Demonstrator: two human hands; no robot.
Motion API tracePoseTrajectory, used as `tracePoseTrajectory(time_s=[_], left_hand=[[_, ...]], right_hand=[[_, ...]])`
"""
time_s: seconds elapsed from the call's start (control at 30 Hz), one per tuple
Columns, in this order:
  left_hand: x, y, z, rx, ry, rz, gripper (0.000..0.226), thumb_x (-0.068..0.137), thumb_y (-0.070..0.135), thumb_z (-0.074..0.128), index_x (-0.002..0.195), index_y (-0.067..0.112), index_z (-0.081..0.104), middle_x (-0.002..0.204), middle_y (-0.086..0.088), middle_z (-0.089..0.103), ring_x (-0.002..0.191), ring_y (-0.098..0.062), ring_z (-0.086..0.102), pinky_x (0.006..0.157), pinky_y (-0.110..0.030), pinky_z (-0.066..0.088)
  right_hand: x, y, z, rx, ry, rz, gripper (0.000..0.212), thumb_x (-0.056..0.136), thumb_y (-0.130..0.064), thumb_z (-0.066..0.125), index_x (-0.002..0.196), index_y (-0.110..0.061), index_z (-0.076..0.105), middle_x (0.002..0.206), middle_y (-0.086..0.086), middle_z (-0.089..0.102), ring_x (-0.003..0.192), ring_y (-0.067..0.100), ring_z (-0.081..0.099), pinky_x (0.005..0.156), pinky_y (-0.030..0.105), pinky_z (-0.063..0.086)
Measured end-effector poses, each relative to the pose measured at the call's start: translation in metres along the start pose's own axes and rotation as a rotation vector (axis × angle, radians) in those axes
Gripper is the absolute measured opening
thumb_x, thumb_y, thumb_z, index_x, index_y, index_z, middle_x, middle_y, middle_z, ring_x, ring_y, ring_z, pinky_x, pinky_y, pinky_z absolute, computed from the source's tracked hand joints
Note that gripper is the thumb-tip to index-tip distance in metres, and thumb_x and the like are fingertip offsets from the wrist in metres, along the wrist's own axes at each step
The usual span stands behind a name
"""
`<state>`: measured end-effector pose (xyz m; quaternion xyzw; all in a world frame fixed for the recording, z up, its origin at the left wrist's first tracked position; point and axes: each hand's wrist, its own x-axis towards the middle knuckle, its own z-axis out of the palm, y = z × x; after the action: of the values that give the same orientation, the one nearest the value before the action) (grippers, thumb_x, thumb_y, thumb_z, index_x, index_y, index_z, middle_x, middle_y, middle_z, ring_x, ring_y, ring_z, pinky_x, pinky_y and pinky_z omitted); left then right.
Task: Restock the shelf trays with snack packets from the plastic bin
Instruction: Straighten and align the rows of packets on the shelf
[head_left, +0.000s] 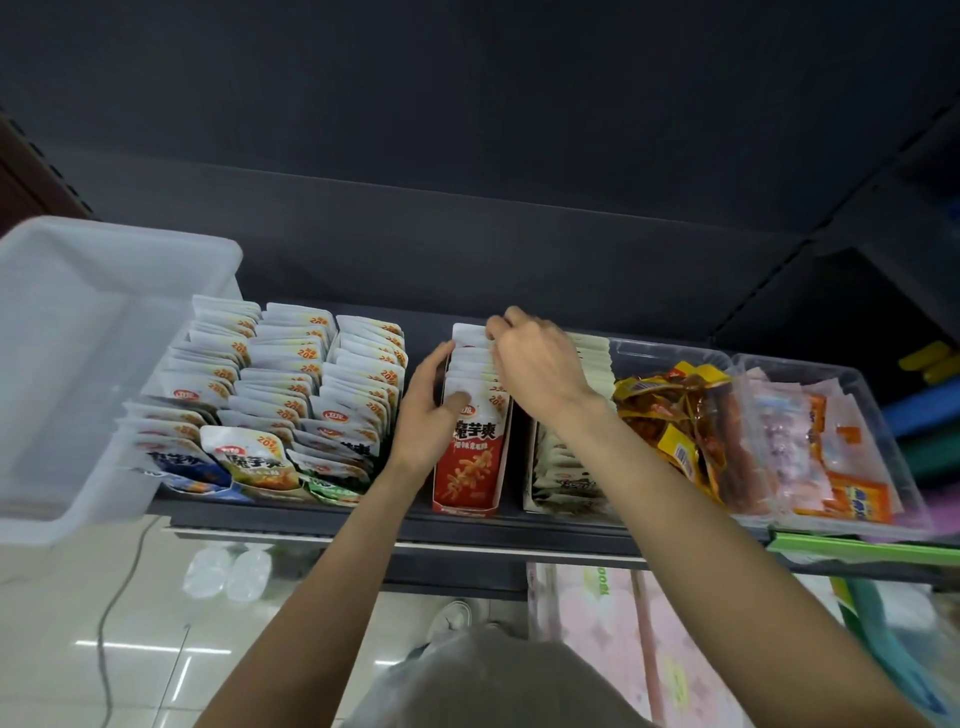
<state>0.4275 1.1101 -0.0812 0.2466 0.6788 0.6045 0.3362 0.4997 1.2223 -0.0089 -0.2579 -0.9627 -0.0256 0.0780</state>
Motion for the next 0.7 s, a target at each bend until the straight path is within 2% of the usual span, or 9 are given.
tracePoseTrajectory(time_s=[0.1, 0.2, 0.27, 0.33, 0.4, 0.53, 0.63, 0.7], left_hand=[[0.000, 0.003, 0.001, 0.014, 0.003, 0.022, 0.057, 0.081, 0.009, 0.056, 0.132, 0.032, 0.045, 0.135, -0.001, 0.051, 0.125, -0.016, 0.048, 0.104, -0.047, 0.041], [0.000, 0.003, 0.002, -0.009, 0.018, 0.060, 0.051, 0.085, -0.008, 0.052, 0.125, 0.024, 0.049, 0.133, 0.010, 0.046, 0.122, -0.010, 0.049, 0.102, -0.041, 0.045], [-0.001, 0.003, 0.003, -0.018, 0.022, 0.076, 0.048, 0.085, -0.010, 0.051, 0.120, 0.022, 0.050, 0.131, 0.011, 0.046, 0.119, -0.009, 0.050, 0.098, -0.037, 0.047], [-0.002, 0.003, 0.003, -0.028, 0.019, 0.090, 0.050, 0.084, -0.011, 0.052, 0.121, 0.022, 0.048, 0.128, 0.009, 0.050, 0.117, -0.010, 0.053, 0.096, -0.034, 0.049], [-0.001, 0.001, 0.005, -0.021, 0.011, 0.083, 0.055, 0.084, -0.009, 0.054, 0.129, 0.021, 0.045, 0.126, 0.002, 0.055, 0.116, -0.011, 0.054, 0.094, -0.032, 0.050], [0.001, -0.009, 0.008, 0.080, 0.014, 0.083, 0.068, 0.083, 0.004, 0.059, 0.142, 0.025, 0.035, 0.138, 0.002, 0.048, 0.128, -0.012, 0.045, 0.105, -0.044, 0.041], [0.001, -0.007, 0.011, 0.140, 0.030, 0.095, 0.069, 0.085, 0.009, 0.060, 0.145, 0.024, 0.031, 0.144, 0.002, 0.041, 0.133, -0.011, 0.037, 0.110, -0.043, 0.035], [0.001, -0.004, 0.013, 0.124, 0.041, 0.075, 0.071, 0.088, 0.011, 0.060, 0.147, 0.024, 0.024, 0.148, 0.003, 0.035, 0.136, -0.010, 0.033, 0.112, -0.042, 0.032]], right_hand=[[0.004, 0.000, -0.008, -0.087, -0.018, -0.094, 0.029, 0.086, 0.004, 0.043, 0.110, -0.005, 0.056, 0.106, 0.010, 0.060, 0.095, 0.029, 0.061, 0.072, 0.032, 0.041], [0.003, -0.001, -0.007, -0.177, -0.100, -0.179, 0.029, 0.087, 0.003, 0.042, 0.111, -0.007, 0.056, 0.105, 0.008, 0.063, 0.093, 0.028, 0.063, 0.075, 0.033, 0.041], [0.001, 0.001, -0.005, -0.192, -0.152, -0.192, 0.030, 0.086, 0.003, 0.041, 0.110, -0.007, 0.056, 0.103, 0.009, 0.065, 0.093, 0.029, 0.063, 0.069, 0.035, 0.038], [0.002, 0.004, -0.005, -0.165, -0.173, -0.187, 0.032, 0.085, 0.005, 0.042, 0.110, -0.008, 0.058, 0.103, 0.009, 0.066, 0.095, 0.030, 0.063, 0.071, 0.034, 0.038], [0.005, 0.007, -0.003, -0.142, -0.177, -0.165, 0.036, 0.085, 0.006, 0.044, 0.111, -0.013, 0.061, 0.101, 0.008, 0.067, 0.095, 0.029, 0.062, 0.080, 0.032, 0.039], [0.011, 0.013, 0.003, -0.002, -0.144, 0.014, 0.028, 0.089, -0.005, 0.050, 0.105, -0.019, 0.068, 0.096, 0.007, 0.069, 0.091, 0.030, 0.062, 0.077, 0.033, 0.048], [0.011, 0.012, 0.003, 0.066, -0.138, 0.069, 0.024, 0.090, -0.009, 0.053, 0.106, -0.018, 0.068, 0.097, 0.007, 0.069, 0.091, 0.030, 0.063, 0.079, 0.036, 0.050], [0.009, 0.013, 0.001, 0.119, -0.112, 0.086, 0.023, 0.091, -0.013, 0.057, 0.112, -0.017, 0.065, 0.106, 0.006, 0.066, 0.100, 0.027, 0.059, 0.081, 0.035, 0.048]])
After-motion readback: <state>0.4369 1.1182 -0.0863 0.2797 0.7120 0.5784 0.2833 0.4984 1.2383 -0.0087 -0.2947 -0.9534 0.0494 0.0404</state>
